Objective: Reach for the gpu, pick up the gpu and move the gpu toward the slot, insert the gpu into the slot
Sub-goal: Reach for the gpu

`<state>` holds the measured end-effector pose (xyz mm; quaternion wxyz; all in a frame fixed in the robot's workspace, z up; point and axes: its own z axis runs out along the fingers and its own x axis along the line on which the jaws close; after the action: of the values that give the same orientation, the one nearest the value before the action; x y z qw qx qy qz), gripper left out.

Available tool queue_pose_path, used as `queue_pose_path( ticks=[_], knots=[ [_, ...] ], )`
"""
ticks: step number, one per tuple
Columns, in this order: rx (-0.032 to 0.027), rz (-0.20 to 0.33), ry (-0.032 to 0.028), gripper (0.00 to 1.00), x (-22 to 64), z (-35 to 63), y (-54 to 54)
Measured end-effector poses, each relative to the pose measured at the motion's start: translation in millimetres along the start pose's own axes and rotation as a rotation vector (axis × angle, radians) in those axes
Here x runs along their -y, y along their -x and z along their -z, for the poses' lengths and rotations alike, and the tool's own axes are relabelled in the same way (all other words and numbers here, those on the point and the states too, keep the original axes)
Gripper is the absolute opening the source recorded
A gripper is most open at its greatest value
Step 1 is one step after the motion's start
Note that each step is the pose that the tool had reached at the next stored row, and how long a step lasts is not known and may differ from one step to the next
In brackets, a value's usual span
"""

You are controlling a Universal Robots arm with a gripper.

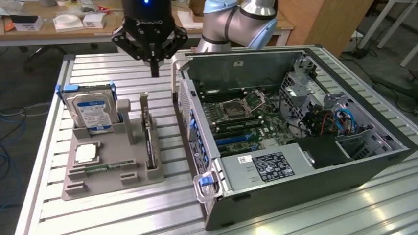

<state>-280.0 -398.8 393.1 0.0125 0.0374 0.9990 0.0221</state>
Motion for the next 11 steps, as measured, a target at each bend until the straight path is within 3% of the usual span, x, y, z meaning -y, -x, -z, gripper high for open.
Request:
queue_pose_path(
  ticks=[11],
  knots=[
    [-0.0001,0.000,-0.0001,0.10,2.9,0.9,-37.9]
  ],
)
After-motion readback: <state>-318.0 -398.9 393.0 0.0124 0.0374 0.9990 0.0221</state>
